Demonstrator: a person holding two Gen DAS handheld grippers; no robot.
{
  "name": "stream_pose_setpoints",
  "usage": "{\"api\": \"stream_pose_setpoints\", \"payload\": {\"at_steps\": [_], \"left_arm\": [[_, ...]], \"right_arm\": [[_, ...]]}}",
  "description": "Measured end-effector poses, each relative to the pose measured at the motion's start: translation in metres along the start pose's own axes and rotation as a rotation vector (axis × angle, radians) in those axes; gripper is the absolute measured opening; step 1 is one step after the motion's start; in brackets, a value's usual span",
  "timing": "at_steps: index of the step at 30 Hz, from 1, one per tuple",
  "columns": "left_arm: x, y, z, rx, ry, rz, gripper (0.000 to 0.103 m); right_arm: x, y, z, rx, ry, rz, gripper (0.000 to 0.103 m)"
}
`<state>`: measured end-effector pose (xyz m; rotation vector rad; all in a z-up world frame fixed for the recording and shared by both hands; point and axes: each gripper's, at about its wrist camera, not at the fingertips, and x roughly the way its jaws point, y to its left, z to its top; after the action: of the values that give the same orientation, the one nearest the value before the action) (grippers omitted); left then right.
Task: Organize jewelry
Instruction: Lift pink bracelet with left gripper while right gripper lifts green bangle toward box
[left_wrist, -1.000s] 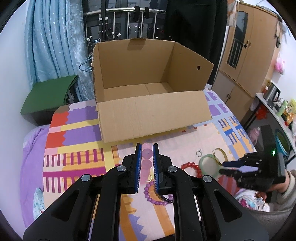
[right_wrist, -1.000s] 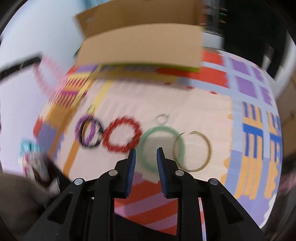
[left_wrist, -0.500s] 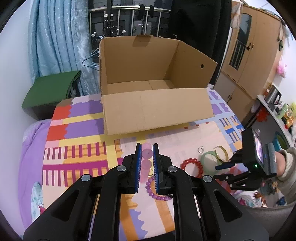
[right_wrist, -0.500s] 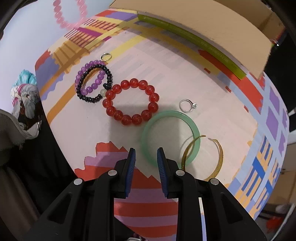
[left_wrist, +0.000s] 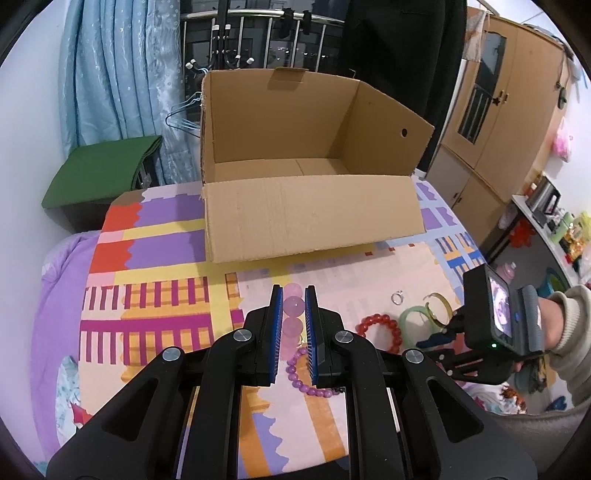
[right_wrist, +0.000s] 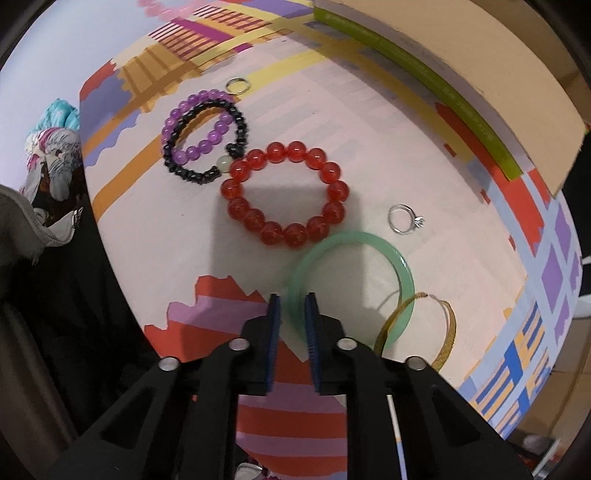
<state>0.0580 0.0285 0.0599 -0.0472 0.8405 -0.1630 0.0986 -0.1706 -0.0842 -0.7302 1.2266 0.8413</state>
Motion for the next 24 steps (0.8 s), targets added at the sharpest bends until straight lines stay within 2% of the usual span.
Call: {"api": "stream_pose_setpoints", "payload": {"at_steps": [10,24], "left_arm": [[-0.004,-0.002,0.001,0.004,-0.006,-0.001,0.011],[-0.006,-0.004,0.005,0.016,-0.011,-0.008,0.011]], "right_arm": [[-0.003,0.006,0.001,0.019,-0.042,-0.026,0.007],[-0.056,-0.009,0.005,0.059,-0.180,0.002,0.008]]}}
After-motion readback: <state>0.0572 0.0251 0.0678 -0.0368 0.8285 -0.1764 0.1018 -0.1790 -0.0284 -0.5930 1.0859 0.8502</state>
